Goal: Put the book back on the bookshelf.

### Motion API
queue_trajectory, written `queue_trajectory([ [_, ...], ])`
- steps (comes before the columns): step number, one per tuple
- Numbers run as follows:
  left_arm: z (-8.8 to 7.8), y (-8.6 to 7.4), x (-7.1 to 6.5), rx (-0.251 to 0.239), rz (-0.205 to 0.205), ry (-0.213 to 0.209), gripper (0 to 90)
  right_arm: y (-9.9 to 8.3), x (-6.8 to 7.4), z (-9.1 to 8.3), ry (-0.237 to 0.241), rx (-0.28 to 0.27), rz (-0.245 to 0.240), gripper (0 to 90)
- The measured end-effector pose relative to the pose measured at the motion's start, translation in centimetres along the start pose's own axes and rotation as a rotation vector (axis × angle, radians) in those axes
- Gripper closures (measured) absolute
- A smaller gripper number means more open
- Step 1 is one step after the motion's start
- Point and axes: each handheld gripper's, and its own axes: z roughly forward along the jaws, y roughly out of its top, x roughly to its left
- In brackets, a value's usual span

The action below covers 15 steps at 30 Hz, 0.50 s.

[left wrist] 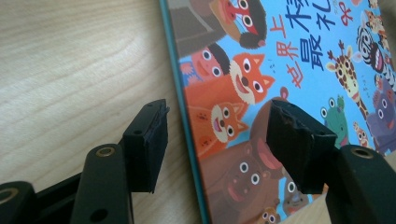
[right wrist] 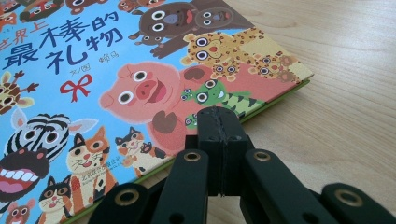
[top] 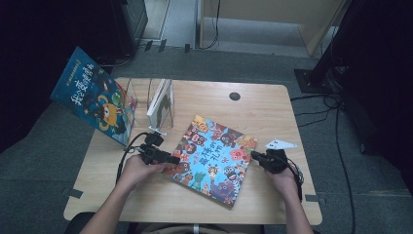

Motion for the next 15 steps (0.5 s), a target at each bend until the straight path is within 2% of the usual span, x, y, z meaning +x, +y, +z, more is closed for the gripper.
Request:
queue_trajectory([
  [12,0.2,1.1,1.0,-0.012,-0.013,0.018,38.1,-0.3,0.4,-0.2,0.015,0.02,-0.017,90.0],
  [15,0.3,1.3,1.3,-0.019,-0.017,0.007,37.9,-0.4,0.6,-0.3,0.024,0.023,-0.018,90.0],
])
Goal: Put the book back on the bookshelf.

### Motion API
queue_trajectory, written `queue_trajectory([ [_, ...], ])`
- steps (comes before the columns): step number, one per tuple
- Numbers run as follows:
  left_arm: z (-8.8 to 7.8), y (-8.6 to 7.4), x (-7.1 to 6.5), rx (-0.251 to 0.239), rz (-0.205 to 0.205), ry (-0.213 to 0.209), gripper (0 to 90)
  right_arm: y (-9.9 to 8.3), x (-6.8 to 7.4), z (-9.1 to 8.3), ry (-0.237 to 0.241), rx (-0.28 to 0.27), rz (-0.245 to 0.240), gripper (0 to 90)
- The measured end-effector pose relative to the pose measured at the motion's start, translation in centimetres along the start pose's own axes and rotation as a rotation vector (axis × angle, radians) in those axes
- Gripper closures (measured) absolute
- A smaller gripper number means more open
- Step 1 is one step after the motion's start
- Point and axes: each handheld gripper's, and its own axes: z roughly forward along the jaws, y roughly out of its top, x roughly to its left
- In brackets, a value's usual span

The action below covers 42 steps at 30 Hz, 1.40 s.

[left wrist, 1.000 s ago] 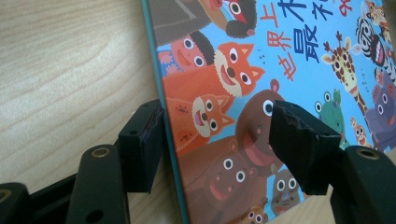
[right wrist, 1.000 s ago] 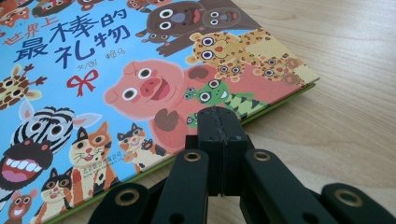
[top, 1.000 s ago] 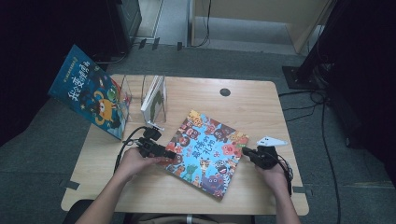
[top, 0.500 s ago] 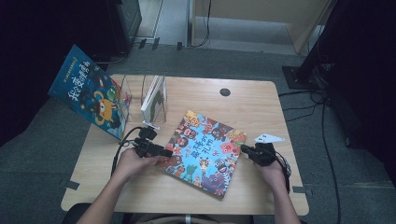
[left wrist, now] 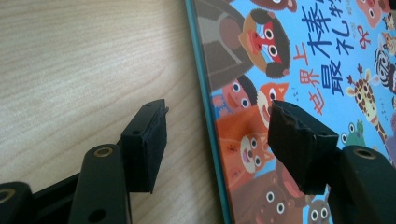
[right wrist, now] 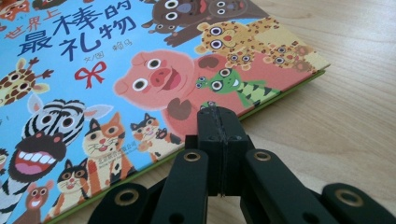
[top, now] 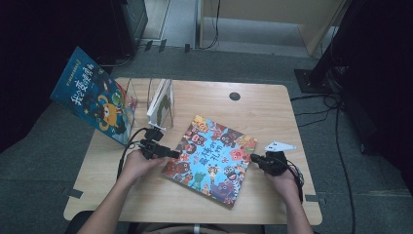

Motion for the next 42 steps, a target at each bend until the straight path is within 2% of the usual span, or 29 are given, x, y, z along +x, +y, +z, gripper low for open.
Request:
queue_trajectory([
  [18,0.5,0.8,0.0,-0.003,-0.014,-0.023,37.7,-0.7,0.9,-0.4,0.02,0.021,-0.017,89.6],
  [21,0.5,0.8,0.0,-0.001,-0.013,-0.016,38.4,-0.6,0.8,-0.3,0.021,0.019,-0.021,90.0],
  [29,1.0,0.9,-0.1,-0.003,-0.039,-0.056,40.2,-0.2,1.0,0.4,0.029,0.011,-0.028,90.0],
  [34,0.9,1.1,0.2,-0.009,-0.084,-0.068,40.2,0.0,1.1,0.7,0.032,0.005,-0.027,90.0],
  [36,0.9,1.1,0.3,-0.014,-0.078,-0.061,40.2,0.1,1.1,0.9,0.034,0.006,-0.021,90.0],
  [39,0.9,1.2,0.4,-0.014,-0.095,-0.07,40.3,0.1,1.2,0.9,0.038,0.004,-0.016,90.0],
  [40,0.9,1.2,0.3,-0.014,-0.103,-0.061,41.5,0.1,1.2,0.9,0.038,0.006,-0.015,90.0],
  [42,0.8,1.2,-0.1,-0.01,-0.086,-0.017,46.3,0.1,1.1,0.9,0.04,0.004,-0.017,90.0],
])
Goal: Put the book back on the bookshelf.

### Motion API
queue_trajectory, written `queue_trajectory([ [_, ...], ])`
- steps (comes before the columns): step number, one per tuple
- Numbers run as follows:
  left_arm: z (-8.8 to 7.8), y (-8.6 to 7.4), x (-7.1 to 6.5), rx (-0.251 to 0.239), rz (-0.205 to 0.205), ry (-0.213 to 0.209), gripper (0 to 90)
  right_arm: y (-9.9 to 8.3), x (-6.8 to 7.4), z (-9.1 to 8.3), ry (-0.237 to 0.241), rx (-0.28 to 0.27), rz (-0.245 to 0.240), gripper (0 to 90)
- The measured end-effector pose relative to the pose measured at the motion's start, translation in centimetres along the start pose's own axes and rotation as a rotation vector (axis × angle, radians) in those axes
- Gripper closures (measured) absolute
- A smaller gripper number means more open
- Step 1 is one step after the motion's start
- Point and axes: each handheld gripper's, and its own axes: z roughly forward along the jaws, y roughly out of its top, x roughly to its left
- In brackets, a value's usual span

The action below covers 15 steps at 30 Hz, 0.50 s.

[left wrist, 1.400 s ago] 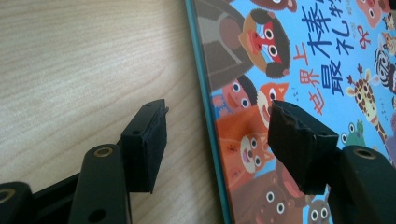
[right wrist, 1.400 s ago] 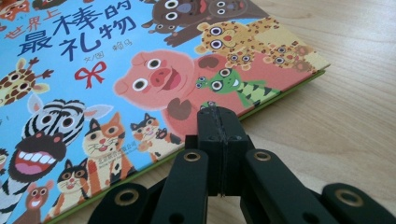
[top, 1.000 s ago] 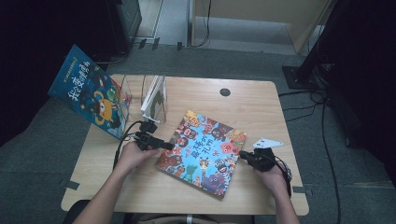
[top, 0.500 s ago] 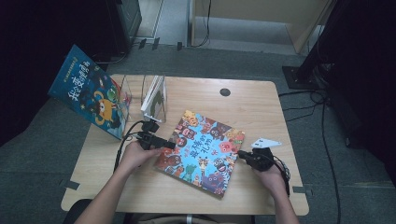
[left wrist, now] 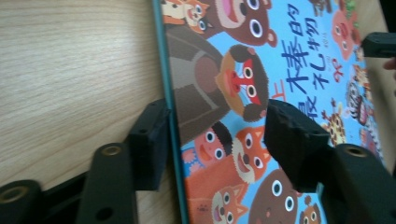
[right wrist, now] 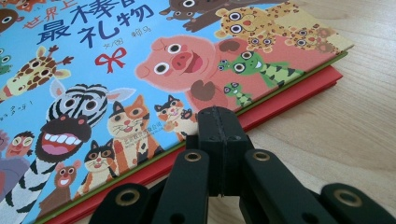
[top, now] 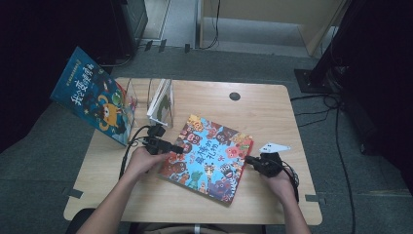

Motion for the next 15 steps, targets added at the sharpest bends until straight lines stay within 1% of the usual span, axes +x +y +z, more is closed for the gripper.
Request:
queue_trajectory([
  [2,0.0,0.0,-0.6,0.03,0.019,0.036,47.9,0.0,0.0,0.0,0.0,0.0,0.007,90.0],
  [3,-0.1,0.1,-0.7,0.044,0.011,0.038,47.8,0.0,0.0,0.0,0.001,0.001,0.011,90.0],
  [5,-0.3,0.2,-0.6,0.064,-0.003,0.026,48.1,0.0,-0.1,0.0,0.001,0.0,0.011,90.0],
  [7,-0.6,0.1,-0.4,0.067,-0.021,0.01,51.4,0.0,-0.1,0.0,0.003,0.0,0.006,90.0],
  [8,-0.8,0.1,-0.4,0.059,-0.032,0.0,52.0,0.1,-0.1,0.0,0.002,0.002,0.004,90.0],
  [9,-1.1,0.1,-0.4,0.053,-0.034,-0.011,52.9,0.1,0.0,0.0,0.0,0.001,0.003,90.0],
  [10,-1.4,0.0,-0.4,0.031,-0.04,-0.021,54.1,0.1,0.0,0.0,0.0,0.002,0.003,90.0],
  [11,-1.8,0.0,-0.5,0.014,-0.045,-0.038,55.2,0.1,0.0,0.0,-0.001,0.003,0.002,90.0],
  [13,-2.7,0.0,-0.6,-0.023,-0.063,-0.089,55.3,0.1,0.0,0.0,-0.003,0.006,-0.001,90.0],
  [14,-3.1,0.1,-0.8,-0.033,-0.067,-0.106,55.5,0.1,0.0,0.0,-0.005,0.006,-0.003,90.0],
  [15,-3.5,0.2,-1.0,-0.038,-0.065,-0.111,55.6,0.2,0.0,0.1,-0.007,0.005,-0.002,90.0],
])
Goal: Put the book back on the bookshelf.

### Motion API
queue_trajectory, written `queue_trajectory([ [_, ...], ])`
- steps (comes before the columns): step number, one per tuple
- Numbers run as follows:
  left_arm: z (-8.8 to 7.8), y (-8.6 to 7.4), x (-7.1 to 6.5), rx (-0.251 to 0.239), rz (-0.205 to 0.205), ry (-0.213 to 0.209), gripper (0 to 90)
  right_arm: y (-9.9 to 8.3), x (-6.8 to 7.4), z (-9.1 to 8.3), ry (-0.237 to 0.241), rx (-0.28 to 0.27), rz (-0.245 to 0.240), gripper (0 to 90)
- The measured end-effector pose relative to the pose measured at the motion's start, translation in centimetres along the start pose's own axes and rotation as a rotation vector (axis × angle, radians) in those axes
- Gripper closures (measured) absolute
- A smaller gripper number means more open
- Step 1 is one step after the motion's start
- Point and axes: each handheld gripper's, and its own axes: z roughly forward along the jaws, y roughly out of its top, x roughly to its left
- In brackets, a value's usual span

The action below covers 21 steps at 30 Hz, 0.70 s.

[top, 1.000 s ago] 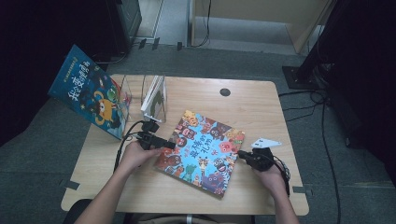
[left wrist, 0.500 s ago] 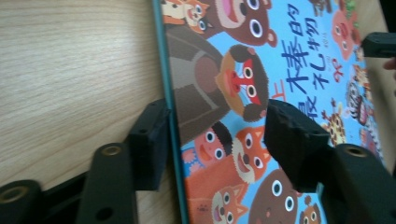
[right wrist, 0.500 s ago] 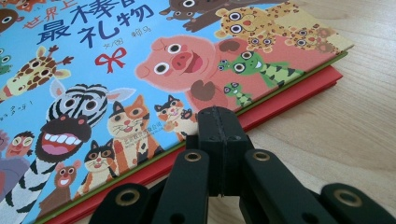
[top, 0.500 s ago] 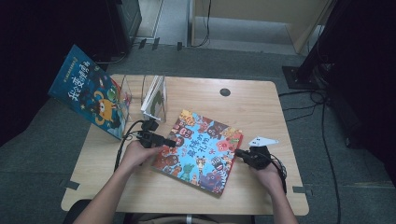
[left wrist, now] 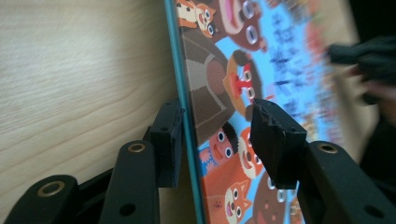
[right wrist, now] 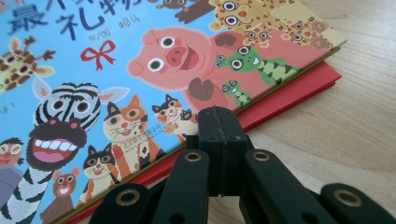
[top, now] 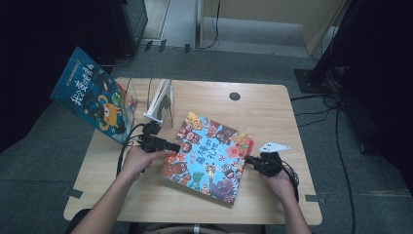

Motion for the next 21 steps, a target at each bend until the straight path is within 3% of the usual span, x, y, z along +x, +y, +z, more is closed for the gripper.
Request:
queue_trajectory([
  [2,-0.4,0.2,-0.5,0.012,0.004,0.001,55.5,0.1,0.1,0.1,-0.004,-0.002,0.002,90.0],
  [6,-0.9,0.6,-0.7,0.013,-0.026,-0.095,59.0,0.2,0.2,0.3,-0.008,-0.001,0.002,90.0],
  [9,-0.7,1.1,-1.6,0.051,0.001,-0.098,61.1,0.4,0.4,0.6,-0.004,-0.006,-0.004,90.0],
  [12,-0.7,1.6,-2.2,0.069,-0.011,-0.137,63.1,0.6,0.9,1.0,0.008,-0.005,-0.021,90.0],
  [15,-0.7,2.1,-3.0,0.094,-0.003,-0.129,64.0,0.9,1.6,1.5,0.041,-0.005,-0.048,90.0],
  [17,-1.2,2.3,-3.1,0.088,0.0,-0.141,67.6,1.1,2.2,1.7,0.027,-0.001,-0.086,90.0],
  [21,-1.8,2.8,-3.4,0.122,-0.002,-0.128,68.4,1.2,2.5,2.0,0.048,-0.006,-0.096,85.4],
])
